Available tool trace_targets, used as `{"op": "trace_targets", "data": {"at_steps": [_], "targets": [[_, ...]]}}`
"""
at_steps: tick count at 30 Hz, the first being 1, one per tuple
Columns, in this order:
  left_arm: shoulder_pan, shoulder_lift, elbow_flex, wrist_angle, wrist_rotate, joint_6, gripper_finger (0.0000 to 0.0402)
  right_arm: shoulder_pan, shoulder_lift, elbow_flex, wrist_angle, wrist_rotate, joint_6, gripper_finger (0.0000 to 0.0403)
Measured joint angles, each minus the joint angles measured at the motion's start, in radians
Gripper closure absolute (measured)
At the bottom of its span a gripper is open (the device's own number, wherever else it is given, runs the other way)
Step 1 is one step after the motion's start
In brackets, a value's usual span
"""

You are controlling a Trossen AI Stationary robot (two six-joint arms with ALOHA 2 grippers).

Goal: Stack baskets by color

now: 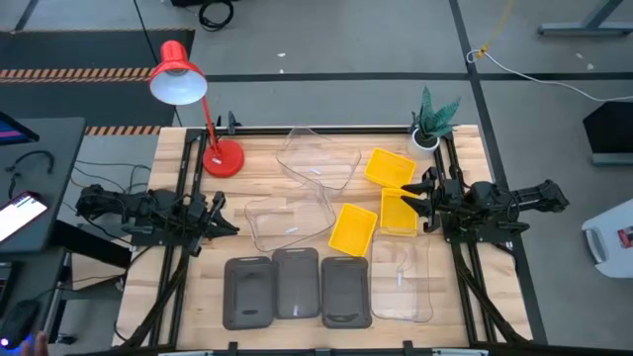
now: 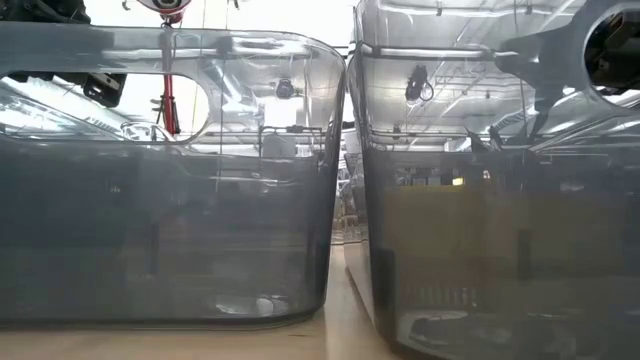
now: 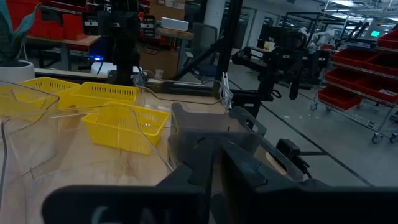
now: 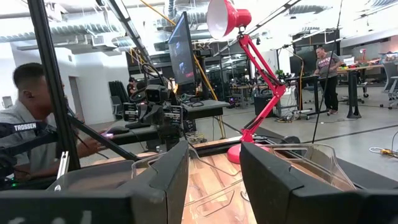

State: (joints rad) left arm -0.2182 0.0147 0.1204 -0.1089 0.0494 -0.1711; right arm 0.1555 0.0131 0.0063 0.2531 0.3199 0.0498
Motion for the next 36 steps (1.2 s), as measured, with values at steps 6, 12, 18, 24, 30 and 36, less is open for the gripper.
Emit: {"op": "trace_targets", "data": {"at_steps": [6, 12, 18, 24, 30, 36], "targets": [[0.0, 0.0, 0.0, 0.0, 0.0, 0.0, 0.0376, 0.0, 0.0, 0.0, 0.0, 0.0, 0.0, 0.0253], [0.0, 0.0, 0.0, 0.0, 0.0, 0.0, 0.0369, 0.0, 0.0, 0.0, 0.0, 0.0, 0.0, 0.0253], [0.0, 0.0, 0.0, 0.0, 0.0, 0.0, 0.0366, 0.0, 0.0, 0.0, 0.0, 0.0, 0.0, 0.0253], [0.0, 0.0, 0.0, 0.0, 0.0, 0.0, 0.0373, 0.0, 0.0, 0.0, 0.0, 0.0, 0.0, 0.0253], [0.0, 0.0, 0.0, 0.0, 0.0, 0.0, 0.0368, 0.0, 0.0, 0.0, 0.0, 0.0, 0.0, 0.0253], [0.0, 0.0, 0.0, 0.0, 0.0, 0.0, 0.0367, 0.0, 0.0, 0.0, 0.0, 0.0, 0.0, 0.0253]]}}
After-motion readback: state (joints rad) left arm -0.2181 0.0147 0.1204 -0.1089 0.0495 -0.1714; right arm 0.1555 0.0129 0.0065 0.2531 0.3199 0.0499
